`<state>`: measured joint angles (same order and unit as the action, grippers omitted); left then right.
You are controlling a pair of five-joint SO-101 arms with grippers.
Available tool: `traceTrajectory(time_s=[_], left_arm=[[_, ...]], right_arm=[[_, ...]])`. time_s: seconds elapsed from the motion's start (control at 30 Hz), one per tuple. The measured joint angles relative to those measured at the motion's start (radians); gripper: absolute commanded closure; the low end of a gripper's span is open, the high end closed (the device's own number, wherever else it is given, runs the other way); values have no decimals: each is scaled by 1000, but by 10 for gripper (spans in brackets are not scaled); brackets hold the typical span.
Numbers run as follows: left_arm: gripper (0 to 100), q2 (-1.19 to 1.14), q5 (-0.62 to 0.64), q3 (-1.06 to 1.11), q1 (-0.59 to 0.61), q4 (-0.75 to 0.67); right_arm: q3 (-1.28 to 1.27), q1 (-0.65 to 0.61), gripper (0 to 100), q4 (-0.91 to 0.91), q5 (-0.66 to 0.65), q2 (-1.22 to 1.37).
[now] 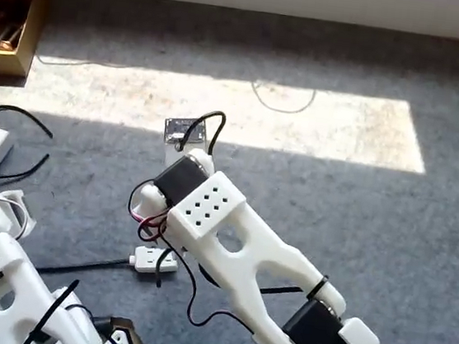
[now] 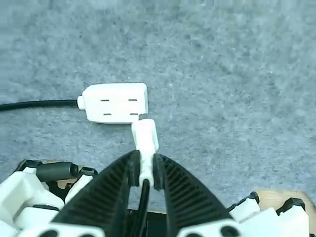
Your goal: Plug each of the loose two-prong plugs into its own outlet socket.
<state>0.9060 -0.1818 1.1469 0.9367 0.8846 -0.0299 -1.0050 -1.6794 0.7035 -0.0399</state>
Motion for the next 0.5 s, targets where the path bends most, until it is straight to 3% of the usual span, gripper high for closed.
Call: traceTrajectory(time_s=[0.5], left_arm=[[579,0,-25,34,29,-6]], right_arm=[[-29,-32,993,74,-9,107]])
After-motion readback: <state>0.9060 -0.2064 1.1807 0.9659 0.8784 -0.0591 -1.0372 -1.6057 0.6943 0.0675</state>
